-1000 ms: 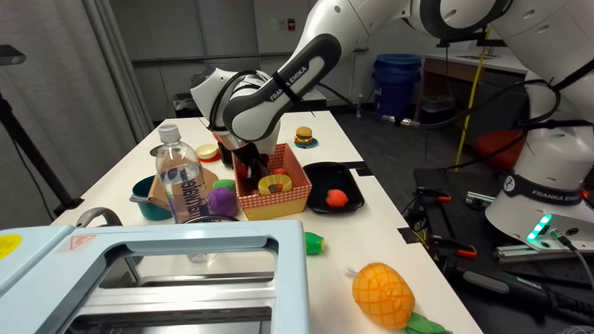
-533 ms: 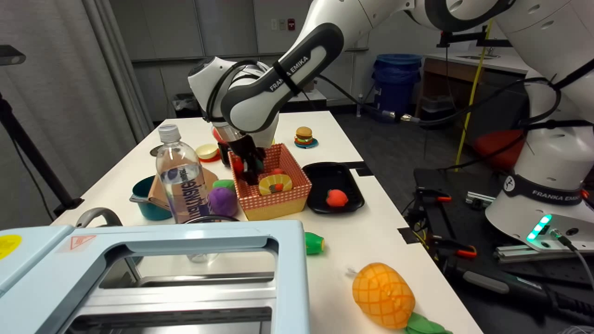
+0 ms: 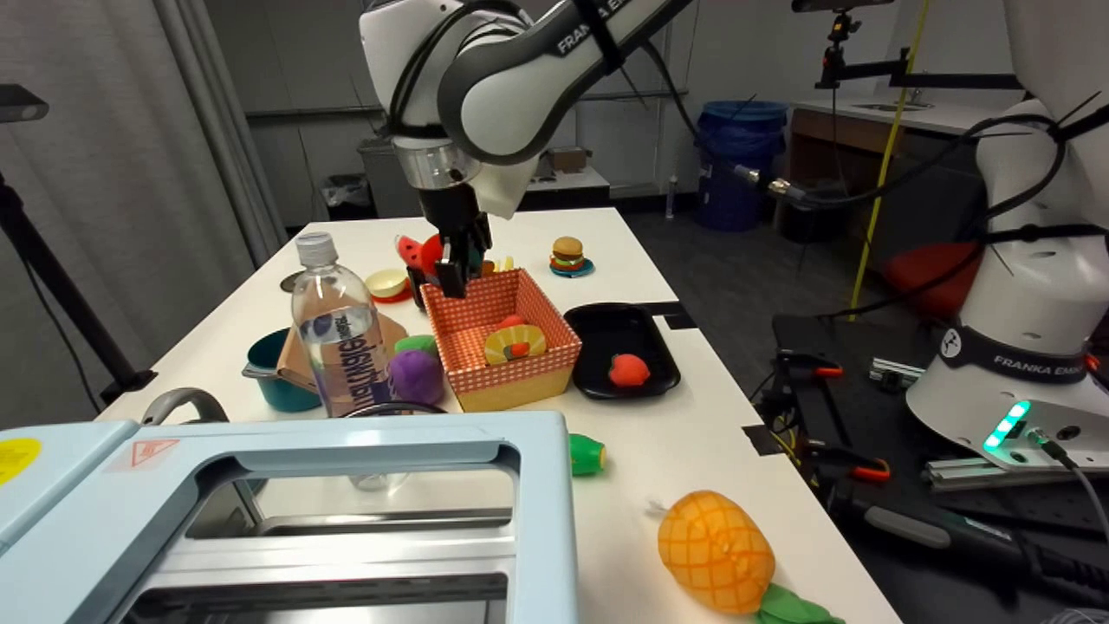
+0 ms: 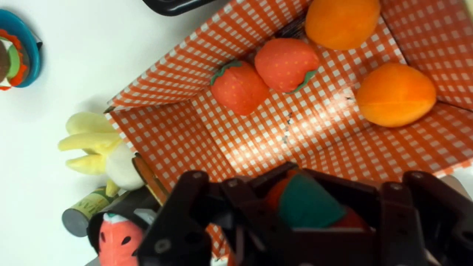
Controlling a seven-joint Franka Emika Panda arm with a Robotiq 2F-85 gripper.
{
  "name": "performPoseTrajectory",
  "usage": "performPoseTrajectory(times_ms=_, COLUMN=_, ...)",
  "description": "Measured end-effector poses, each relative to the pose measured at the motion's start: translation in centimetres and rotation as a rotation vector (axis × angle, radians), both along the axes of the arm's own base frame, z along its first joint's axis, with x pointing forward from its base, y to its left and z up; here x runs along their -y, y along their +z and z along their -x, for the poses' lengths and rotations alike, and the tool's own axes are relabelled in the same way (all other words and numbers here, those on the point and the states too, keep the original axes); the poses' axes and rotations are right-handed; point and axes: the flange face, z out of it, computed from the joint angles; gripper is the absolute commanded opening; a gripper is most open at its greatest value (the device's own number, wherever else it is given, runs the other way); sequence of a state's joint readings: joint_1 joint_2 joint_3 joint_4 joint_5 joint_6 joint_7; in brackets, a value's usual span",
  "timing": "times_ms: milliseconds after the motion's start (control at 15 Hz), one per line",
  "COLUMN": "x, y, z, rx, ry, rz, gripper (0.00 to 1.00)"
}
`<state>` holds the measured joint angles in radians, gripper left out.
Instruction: Take the orange out of the box and put it on the tray
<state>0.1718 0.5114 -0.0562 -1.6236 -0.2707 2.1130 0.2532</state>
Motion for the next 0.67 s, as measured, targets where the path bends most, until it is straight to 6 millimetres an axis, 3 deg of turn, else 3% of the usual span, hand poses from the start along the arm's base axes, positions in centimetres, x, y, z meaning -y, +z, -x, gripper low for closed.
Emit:
performPoseTrajectory(times_ms=333, x=0.0, y=5.6, z=5.2, rx=0.087, ry=-0.041, rz=-0.035, gripper=0.00)
performPoseTrajectory(times_ms=667, x=0.1, y=7.8, z=12.0, rx=0.079, ry=-0.064, rz=-0.047, gripper=0.00)
